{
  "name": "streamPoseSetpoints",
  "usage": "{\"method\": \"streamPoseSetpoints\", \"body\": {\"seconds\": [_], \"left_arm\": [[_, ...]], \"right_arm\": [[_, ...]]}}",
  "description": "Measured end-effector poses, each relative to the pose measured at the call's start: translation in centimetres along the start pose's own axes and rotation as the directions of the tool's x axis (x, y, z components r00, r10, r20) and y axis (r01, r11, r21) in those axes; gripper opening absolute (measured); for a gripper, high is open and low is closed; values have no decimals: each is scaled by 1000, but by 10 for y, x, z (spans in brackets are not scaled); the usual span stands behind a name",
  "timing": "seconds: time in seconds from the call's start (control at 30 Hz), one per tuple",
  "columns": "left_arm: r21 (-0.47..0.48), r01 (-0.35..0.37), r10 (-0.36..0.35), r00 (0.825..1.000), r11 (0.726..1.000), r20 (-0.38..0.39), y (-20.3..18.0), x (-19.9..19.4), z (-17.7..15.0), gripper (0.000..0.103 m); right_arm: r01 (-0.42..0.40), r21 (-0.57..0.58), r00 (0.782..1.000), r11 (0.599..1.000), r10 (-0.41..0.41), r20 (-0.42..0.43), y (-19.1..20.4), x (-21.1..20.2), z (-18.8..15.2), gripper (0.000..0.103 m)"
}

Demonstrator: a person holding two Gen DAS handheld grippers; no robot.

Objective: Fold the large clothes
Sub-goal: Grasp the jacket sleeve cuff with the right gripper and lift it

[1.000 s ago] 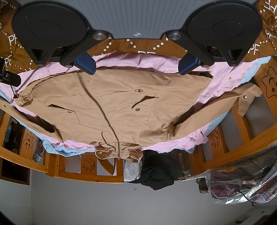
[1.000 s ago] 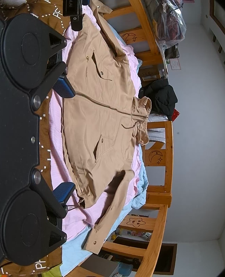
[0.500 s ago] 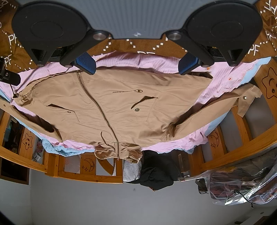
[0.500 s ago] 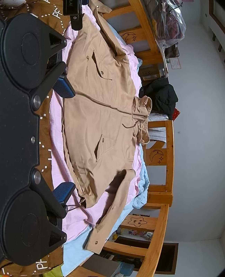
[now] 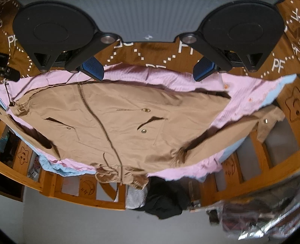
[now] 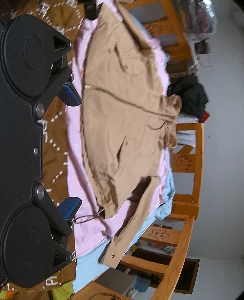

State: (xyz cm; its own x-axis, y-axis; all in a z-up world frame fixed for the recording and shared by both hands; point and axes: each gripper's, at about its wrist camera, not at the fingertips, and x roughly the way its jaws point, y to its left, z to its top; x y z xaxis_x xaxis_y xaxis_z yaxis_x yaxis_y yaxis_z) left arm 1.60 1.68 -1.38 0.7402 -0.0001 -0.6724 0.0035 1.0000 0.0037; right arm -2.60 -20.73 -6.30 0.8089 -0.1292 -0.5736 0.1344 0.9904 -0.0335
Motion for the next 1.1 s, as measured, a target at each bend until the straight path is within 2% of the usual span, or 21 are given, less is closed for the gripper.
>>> {"method": "streamPoseSetpoints", "body": {"seconds": [0.13, 0.23, 0.37, 0.47, 0.57, 0.63, 0.73, 0.8, 0.9, 1.0, 1.07, 1.1], "left_arm": [[-101, 36, -44, 996, 994, -79, 11, 13, 4, 103], [-125, 52, -67, 991, 991, -114, 15, 19, 8, 103], [-46, 52, -56, 994, 998, -99, 10, 17, 24, 103], [33, 58, -55, 993, 998, -102, 4, 16, 49, 103], [52, 136, -125, 978, 989, -165, 0, 24, 80, 103], [38, 156, -146, 970, 987, -195, -2, 32, 102, 103], [65, 134, -119, 975, 989, -188, -11, 41, 129, 102], [136, 115, -89, 978, 984, -189, -24, 47, 147, 102], [217, 113, -75, 981, 970, -176, -44, 58, 168, 102], [225, 209, -187, 976, 952, -116, -59, 78, 174, 103], [211, 252, -235, 967, 944, -102, -69, 100, 173, 102], [191, 257, -240, 965, 947, -106, -75, 111, 173, 102]], "right_arm": [[60, -24, 997, 998, -61, -37, 2, 9, 4, 102], [89, -41, 995, 995, -91, -49, 5, 14, 9, 102], [101, -38, 993, 994, -102, -51, 5, 20, 16, 103], [114, -57, 991, 992, -117, -58, 10, 26, 21, 102], [103, -66, 991, 993, -107, -76, 16, 33, 30, 102], [86, -78, 992, 993, -93, -86, 21, 41, 43, 102], [70, -115, 995, 991, -78, -68, 29, 54, 64, 102], [56, -116, 996, 992, -63, -58, 30, 64, 78, 102], [17, -68, 999, 998, -19, -39, 25, 86, 101, 102], [-103, 85, 993, 991, 106, -42, 7, 111, 118, 102], [-211, 256, 969, 944, 235, -70, -17, 127, 121, 102], [-244, 296, 958, 924, 277, -74, -27, 133, 121, 102]]}}
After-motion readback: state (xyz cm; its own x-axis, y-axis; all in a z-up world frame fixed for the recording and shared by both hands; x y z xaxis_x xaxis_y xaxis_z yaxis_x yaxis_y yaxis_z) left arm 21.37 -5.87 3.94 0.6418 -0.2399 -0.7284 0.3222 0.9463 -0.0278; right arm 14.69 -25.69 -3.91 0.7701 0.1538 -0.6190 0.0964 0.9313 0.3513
